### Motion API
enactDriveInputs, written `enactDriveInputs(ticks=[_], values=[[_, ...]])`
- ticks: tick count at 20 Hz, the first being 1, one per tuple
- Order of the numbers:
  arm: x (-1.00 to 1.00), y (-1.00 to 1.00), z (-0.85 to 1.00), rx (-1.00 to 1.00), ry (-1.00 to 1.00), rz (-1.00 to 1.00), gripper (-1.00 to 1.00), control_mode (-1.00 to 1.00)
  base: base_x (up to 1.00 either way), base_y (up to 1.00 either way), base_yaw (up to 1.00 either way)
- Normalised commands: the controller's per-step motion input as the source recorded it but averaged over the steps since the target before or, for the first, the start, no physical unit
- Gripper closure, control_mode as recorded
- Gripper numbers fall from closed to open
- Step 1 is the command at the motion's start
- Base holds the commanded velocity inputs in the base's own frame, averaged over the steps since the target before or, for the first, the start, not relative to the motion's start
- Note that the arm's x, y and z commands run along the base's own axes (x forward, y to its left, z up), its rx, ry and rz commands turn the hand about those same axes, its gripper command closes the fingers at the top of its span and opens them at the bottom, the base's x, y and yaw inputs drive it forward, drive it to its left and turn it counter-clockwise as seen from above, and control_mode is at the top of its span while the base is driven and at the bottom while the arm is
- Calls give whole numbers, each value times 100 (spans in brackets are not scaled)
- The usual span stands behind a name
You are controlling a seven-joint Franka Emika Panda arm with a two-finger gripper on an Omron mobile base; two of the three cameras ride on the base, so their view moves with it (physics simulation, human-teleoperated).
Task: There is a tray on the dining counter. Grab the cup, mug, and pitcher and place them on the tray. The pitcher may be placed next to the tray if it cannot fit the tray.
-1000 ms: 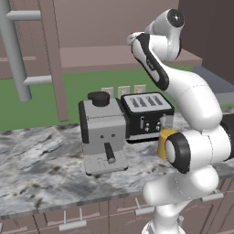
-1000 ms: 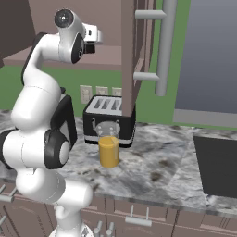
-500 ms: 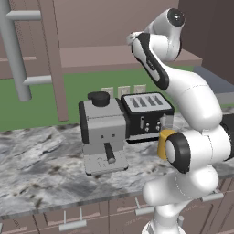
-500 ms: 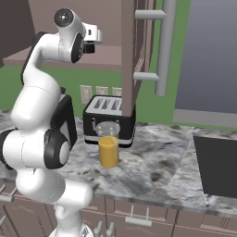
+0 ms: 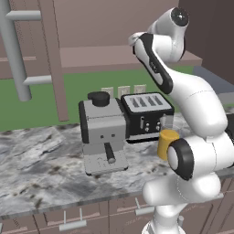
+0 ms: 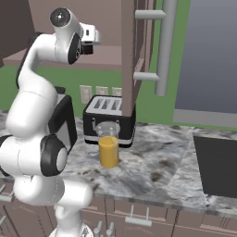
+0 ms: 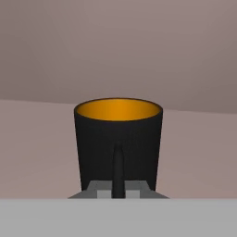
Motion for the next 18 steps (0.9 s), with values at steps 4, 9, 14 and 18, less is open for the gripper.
enactDriveInputs(ticks=[4, 9, 14, 18], values=[[-19, 0, 0, 0, 0, 0, 100, -100, 0, 0, 0], [-19, 0, 0, 0, 0, 0, 100, -100, 0, 0, 0], [-36, 0, 0, 0, -15, 0, 100, -100, 0, 0, 0], [-42, 0, 0, 0, -13, 0, 100, -100, 0, 0, 0]])
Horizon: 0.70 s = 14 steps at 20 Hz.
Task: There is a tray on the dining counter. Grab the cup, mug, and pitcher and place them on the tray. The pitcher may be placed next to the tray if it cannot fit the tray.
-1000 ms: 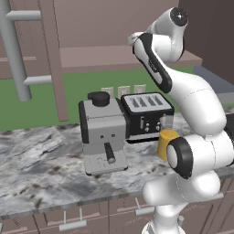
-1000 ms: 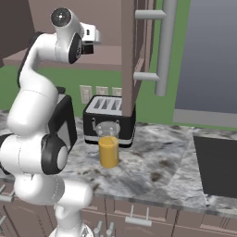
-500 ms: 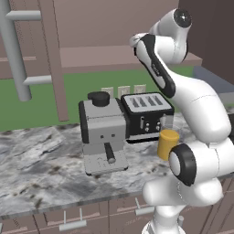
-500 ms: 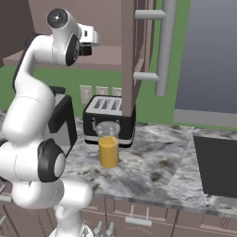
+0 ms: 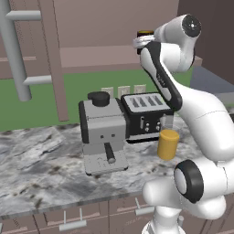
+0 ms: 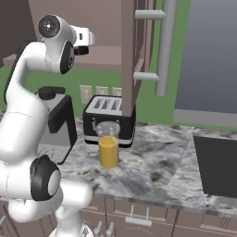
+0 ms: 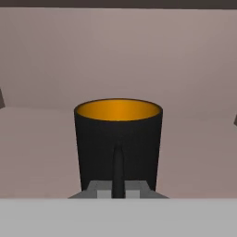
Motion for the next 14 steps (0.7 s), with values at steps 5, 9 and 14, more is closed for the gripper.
enactDriveInputs(ticks=[5, 9, 14], values=[[-54, 0, 0, 0, -2, 0, 100, -100, 0, 0, 0], [-67, -8, 0, 0, 0, 0, 100, -100, 0, 0, 0], [-70, -10, 0, 0, -3, 0, 100, -100, 0, 0, 0]])
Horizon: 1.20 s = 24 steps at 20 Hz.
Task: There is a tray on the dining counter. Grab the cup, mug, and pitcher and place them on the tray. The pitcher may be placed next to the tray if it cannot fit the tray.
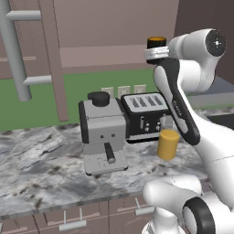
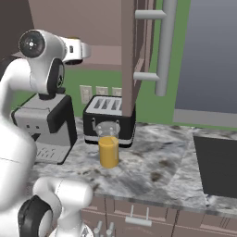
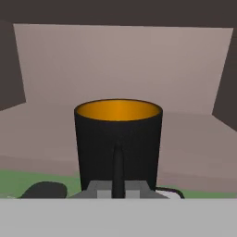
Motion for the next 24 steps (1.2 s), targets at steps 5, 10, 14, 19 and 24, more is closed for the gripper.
enactDriveInputs(ticks=[5, 10, 14, 19, 24], values=[[-57, -1, 0, 0, 0, 0, 100, -100, 0, 0, 0], [-54, 0, 0, 0, 0, -4, 100, -100, 0, 0, 0], [-60, -4, 0, 3, 0, -6, 100, -100, 0, 0, 0], [-47, -1, 0, 4, 0, -7, 100, -100, 0, 0, 0], [-35, 0, 0, 3, 0, -10, 100, -100, 0, 0, 0]])
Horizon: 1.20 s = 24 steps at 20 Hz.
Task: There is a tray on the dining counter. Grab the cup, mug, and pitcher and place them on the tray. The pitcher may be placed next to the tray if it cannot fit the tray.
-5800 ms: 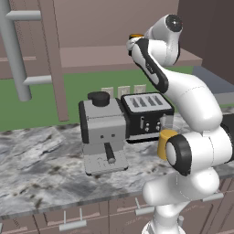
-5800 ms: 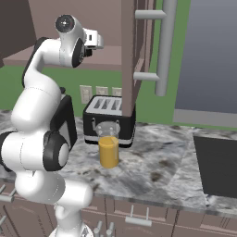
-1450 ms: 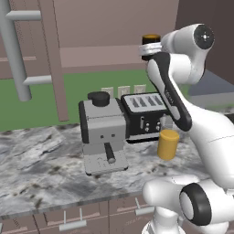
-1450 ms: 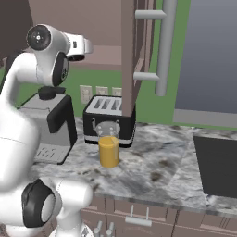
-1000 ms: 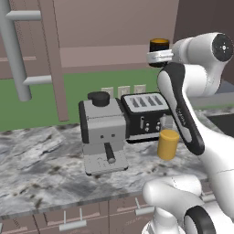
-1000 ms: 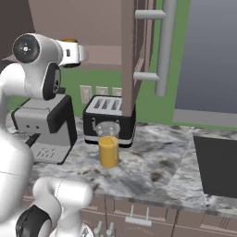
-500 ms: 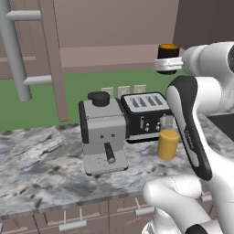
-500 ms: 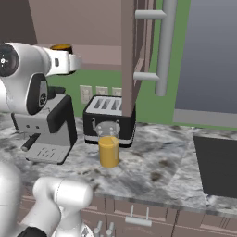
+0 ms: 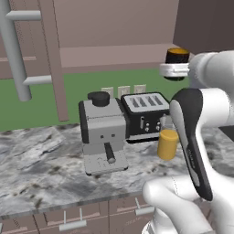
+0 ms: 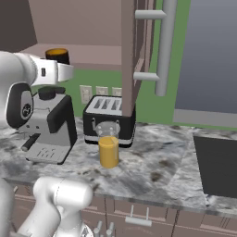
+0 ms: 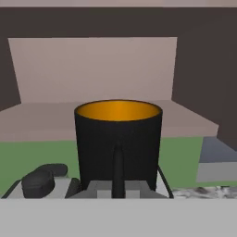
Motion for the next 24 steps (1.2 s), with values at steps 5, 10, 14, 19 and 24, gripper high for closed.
enactDriveInputs(ticks=[5, 10, 14, 19, 24], values=[[-33, -4, 0, 2, 0, -2, 100, -100, 0, 0, 0], [-33, -1, -8, 0, 0, 1, 100, -100, 0, 0, 0], [-41, 0, -12, 0, 2, 0, 100, -100, 0, 0, 0], [-45, 0, -12, 0, 1, 0, 100, -100, 0, 0, 0], [-38, 0, -4, 0, 1, 0, 100, -100, 0, 0, 0]])
